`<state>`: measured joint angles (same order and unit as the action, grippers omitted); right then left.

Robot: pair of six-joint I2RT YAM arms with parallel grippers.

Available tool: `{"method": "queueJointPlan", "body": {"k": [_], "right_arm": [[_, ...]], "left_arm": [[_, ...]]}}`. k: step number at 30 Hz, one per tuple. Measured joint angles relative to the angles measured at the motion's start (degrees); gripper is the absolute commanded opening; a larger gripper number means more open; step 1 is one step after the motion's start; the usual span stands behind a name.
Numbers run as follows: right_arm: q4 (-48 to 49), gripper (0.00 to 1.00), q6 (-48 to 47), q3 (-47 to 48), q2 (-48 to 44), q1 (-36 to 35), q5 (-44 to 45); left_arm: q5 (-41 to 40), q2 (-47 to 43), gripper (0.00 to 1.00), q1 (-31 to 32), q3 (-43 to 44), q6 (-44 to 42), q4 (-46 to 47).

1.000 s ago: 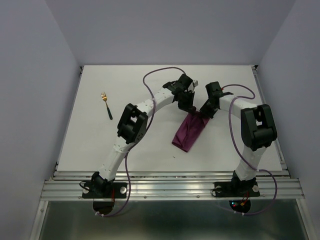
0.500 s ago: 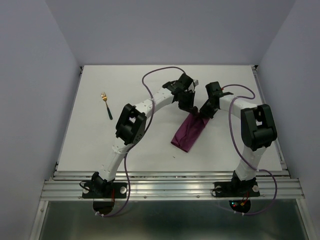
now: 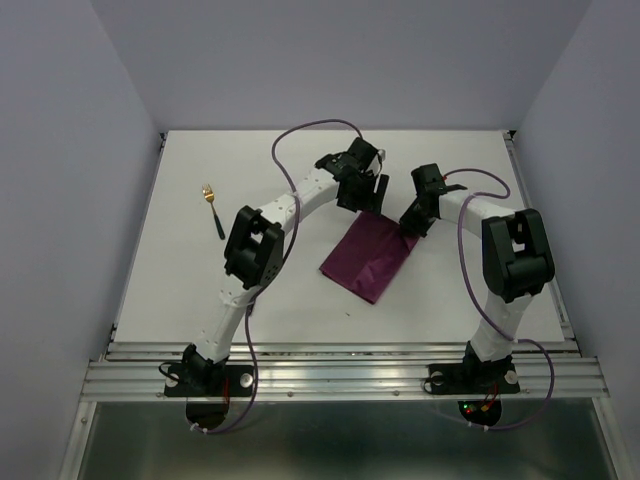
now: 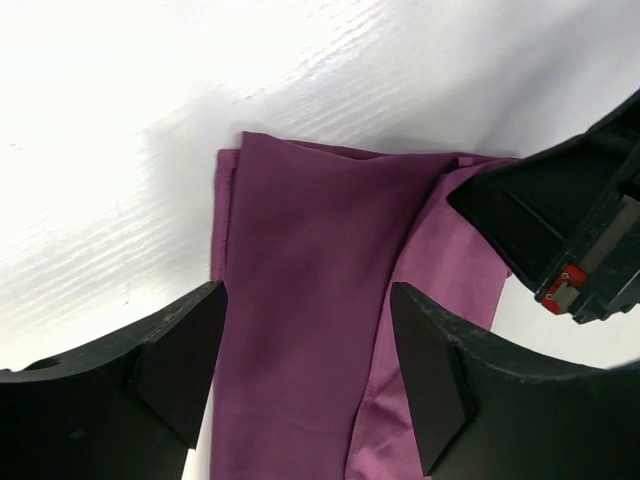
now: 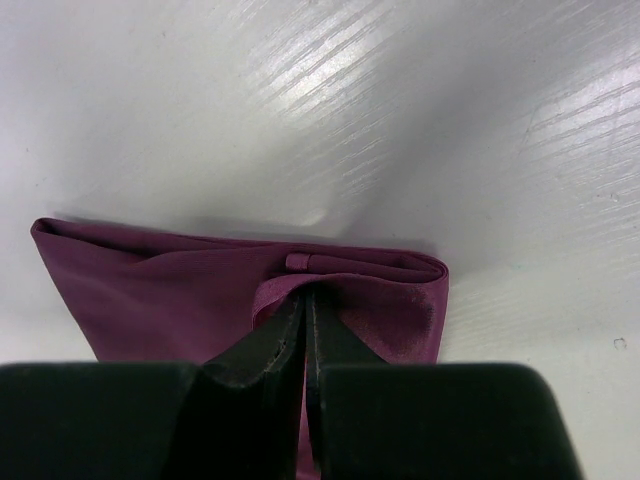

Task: Fold the napkin into a case and place the utensils inside
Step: Fold the 2/3-rectangle-folded napkin at the center of the board.

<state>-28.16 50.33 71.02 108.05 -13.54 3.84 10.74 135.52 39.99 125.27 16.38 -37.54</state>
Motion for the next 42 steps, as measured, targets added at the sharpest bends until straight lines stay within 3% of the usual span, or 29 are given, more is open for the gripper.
{"method": "queueJointPlan", "body": {"k": [11,19,31,37,42], "right_arm": [[-0.07,0.07,-0.70,-0.37,-0.35,0.00,-0.02],[-0.07,0.08,-1.03,-0.37,-0.35,0.00,-0.04],[-0.04,0.07,-1.03,-0.37,-0.35,0.00,-0.07],[-0.04,0.08,-1.03,-0.37,-0.35,0.00,-0.07],[-0.07,0.07,-1.01,-0.37,-0.35,0.00,-0.04]], "left_arm": [[-3.21,-0.44,0.65,-1.29,-1.03,0.76,1.97],[-0.15,4.24,0.62,-1.86,-0.48,0.63,2.14],[-0.52,5.99,0.38,-1.44,-0.72,0.59,1.77],[-1.07,6.14,0.00,-0.74,-0.72,0.94,1.62],[-1.05,6.16,0.00,-0.57,-0.61,1.49,1.46]]}}
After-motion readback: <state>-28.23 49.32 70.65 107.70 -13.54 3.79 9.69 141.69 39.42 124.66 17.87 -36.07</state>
